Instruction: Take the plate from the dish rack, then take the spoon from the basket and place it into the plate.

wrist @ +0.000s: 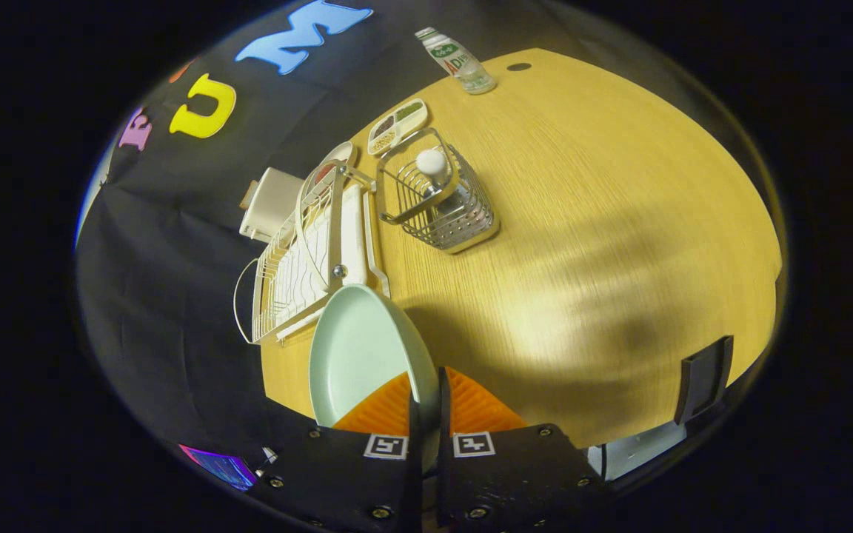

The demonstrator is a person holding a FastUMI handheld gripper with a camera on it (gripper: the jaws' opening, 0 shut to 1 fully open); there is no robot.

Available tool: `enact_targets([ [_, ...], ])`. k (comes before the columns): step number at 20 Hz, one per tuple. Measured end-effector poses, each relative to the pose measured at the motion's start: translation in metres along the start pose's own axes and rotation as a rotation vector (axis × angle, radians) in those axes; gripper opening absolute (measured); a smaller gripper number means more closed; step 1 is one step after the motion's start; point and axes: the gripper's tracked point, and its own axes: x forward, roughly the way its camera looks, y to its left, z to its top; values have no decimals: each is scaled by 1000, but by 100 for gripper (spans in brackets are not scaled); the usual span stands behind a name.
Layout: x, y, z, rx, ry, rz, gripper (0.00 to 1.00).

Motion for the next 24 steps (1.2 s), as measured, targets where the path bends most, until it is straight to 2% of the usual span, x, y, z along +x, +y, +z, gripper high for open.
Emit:
enact_targets([
  [5,19,-14,-1,-42,13,-15,8],
  [8,26,-28,-4,-60,10,-58,8],
  [10,25,-23,-1,-86,-10,-26,8],
  [12,18,-18,11,-156,-87,-19,19],
  [14,4,-22,27,-282,-165,-64,64],
  [16,-11,-21,41,-387,-247,-95,80],
  [24,-84,11,103,-717,-780,-43,79],
])
